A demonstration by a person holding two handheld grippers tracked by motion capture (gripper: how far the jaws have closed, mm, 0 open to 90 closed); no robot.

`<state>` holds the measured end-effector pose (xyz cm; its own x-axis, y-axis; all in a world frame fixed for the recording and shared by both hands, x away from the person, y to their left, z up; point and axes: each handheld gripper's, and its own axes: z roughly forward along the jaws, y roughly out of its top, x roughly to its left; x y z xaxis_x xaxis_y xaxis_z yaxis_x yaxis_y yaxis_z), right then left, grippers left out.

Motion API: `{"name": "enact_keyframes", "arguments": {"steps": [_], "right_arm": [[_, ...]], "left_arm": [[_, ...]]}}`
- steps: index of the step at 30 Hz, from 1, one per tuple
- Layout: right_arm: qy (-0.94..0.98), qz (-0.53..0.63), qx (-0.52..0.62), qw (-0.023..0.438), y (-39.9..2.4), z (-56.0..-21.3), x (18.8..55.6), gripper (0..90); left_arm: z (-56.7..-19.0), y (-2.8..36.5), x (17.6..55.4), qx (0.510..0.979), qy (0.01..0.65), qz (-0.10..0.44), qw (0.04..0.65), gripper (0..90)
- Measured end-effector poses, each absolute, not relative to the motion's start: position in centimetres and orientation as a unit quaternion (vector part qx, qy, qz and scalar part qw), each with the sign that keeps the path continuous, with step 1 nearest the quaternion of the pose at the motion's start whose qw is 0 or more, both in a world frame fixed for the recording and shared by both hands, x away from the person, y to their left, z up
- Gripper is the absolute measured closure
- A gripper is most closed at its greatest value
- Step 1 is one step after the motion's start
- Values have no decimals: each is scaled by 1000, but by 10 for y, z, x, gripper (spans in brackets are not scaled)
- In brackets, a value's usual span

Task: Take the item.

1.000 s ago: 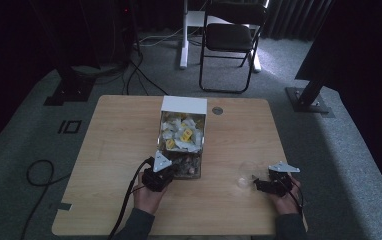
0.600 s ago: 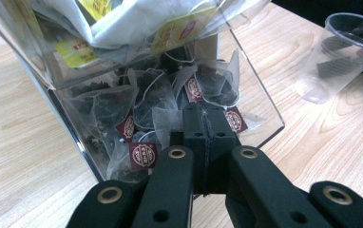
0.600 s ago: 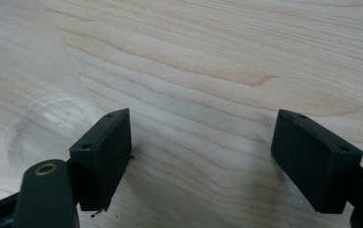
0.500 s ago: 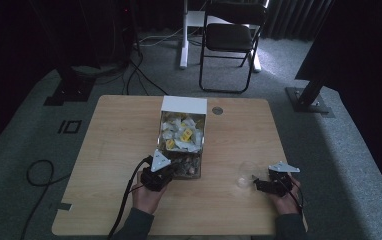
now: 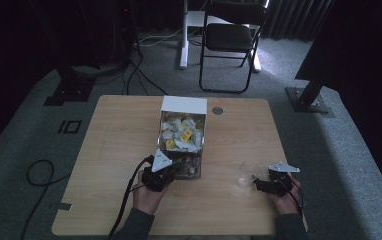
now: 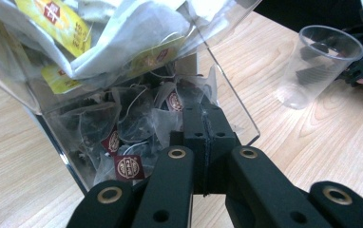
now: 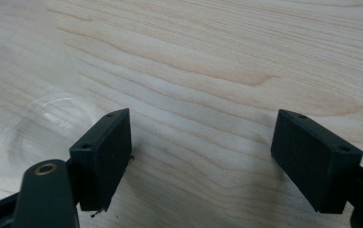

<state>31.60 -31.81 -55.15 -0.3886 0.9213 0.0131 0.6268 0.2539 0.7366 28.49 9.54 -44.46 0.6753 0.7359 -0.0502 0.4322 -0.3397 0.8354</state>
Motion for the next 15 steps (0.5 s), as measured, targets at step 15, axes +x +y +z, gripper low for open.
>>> {"name": "enact_keyframes", "arguments": {"steps": [15], "right_arm": [[761, 339, 508, 217, -318, -552, 316, 212]], "left_arm": [[-439, 90, 282, 805, 353, 166, 447, 900]]}}
